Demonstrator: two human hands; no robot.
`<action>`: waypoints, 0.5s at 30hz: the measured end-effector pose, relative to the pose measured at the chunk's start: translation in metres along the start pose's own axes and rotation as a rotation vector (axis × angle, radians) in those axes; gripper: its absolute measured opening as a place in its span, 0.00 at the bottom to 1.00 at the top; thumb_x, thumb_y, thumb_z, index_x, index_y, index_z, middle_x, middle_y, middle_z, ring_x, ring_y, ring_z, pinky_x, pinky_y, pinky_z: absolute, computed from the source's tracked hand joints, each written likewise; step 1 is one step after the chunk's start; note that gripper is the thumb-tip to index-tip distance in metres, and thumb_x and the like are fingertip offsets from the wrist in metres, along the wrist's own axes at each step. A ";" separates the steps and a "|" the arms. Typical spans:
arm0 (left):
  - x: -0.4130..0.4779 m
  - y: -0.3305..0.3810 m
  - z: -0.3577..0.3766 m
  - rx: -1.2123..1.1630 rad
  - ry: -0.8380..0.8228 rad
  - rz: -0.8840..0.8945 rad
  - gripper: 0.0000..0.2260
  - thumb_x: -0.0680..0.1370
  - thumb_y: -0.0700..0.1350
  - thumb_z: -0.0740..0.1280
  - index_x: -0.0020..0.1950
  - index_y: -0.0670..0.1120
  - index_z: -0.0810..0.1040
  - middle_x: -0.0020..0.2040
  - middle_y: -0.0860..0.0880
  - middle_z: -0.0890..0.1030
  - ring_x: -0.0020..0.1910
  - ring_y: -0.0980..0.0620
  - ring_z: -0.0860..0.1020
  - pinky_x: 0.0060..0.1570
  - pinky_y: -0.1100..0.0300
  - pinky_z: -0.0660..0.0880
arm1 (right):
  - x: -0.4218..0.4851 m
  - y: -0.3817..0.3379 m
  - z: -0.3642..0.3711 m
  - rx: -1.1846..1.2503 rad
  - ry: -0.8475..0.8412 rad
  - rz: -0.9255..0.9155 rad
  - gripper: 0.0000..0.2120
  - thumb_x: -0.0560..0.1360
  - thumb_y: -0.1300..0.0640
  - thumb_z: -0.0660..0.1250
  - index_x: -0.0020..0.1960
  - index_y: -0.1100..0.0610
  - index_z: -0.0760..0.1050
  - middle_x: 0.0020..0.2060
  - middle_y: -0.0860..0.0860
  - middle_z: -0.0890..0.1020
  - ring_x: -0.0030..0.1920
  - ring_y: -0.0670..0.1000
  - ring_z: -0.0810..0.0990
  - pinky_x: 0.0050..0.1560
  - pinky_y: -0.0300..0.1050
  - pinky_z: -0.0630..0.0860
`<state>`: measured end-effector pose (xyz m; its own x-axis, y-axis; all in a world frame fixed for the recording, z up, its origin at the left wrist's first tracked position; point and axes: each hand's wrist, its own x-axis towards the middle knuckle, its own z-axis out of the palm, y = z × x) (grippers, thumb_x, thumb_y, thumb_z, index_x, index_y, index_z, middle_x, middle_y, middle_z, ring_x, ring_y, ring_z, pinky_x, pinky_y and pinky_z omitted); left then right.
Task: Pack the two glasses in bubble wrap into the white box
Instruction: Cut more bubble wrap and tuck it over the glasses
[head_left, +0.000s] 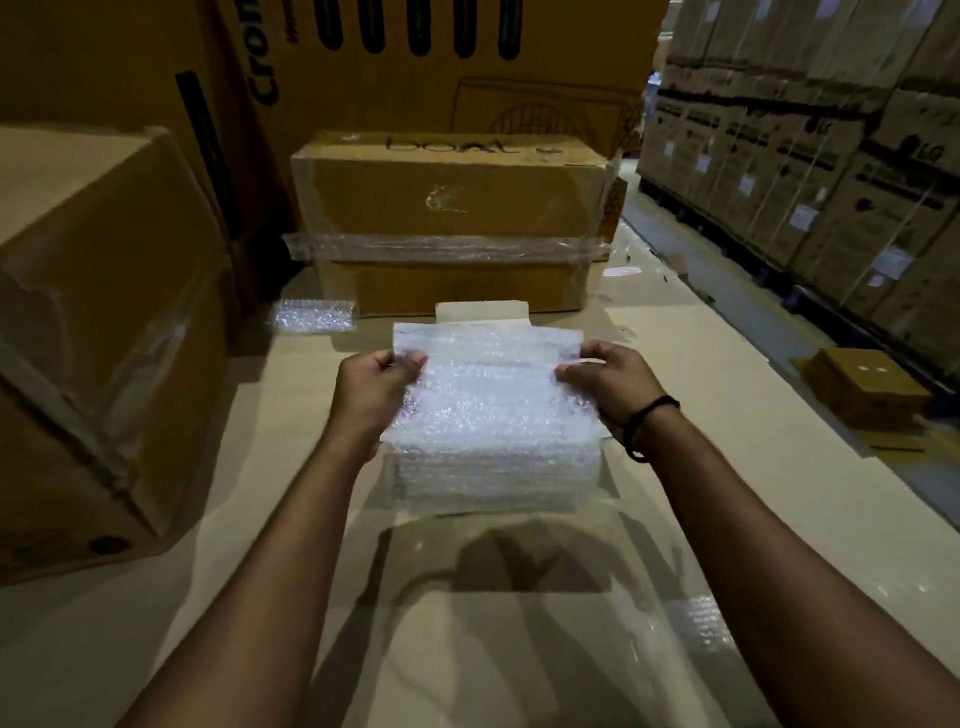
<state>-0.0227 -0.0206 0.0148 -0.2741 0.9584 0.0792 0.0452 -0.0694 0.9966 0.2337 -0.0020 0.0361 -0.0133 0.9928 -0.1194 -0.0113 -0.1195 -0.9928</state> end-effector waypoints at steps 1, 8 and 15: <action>0.009 -0.005 0.004 0.110 0.023 0.032 0.06 0.77 0.43 0.70 0.40 0.46 0.81 0.32 0.52 0.79 0.27 0.57 0.74 0.33 0.58 0.72 | 0.011 0.002 0.000 -0.106 0.019 -0.008 0.09 0.72 0.70 0.69 0.49 0.61 0.75 0.34 0.58 0.80 0.24 0.48 0.77 0.24 0.38 0.74; 0.055 -0.028 0.034 0.563 0.119 0.033 0.12 0.74 0.50 0.74 0.52 0.42 0.84 0.46 0.51 0.82 0.47 0.49 0.81 0.50 0.51 0.78 | 0.094 0.019 -0.012 -0.628 0.028 -0.107 0.22 0.68 0.65 0.74 0.60 0.57 0.74 0.39 0.54 0.83 0.37 0.53 0.80 0.41 0.50 0.80; 0.075 -0.038 0.049 0.770 0.196 0.065 0.11 0.75 0.52 0.72 0.53 0.47 0.83 0.50 0.48 0.84 0.53 0.45 0.79 0.56 0.52 0.65 | 0.132 0.034 -0.011 -0.946 -0.105 -0.212 0.21 0.72 0.56 0.71 0.63 0.49 0.72 0.47 0.51 0.78 0.48 0.54 0.77 0.47 0.42 0.72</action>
<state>0.0017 0.0679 -0.0186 -0.4092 0.8879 0.2104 0.6980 0.1560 0.6989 0.2426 0.1249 -0.0140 -0.1931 0.9810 0.0189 0.7833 0.1657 -0.5991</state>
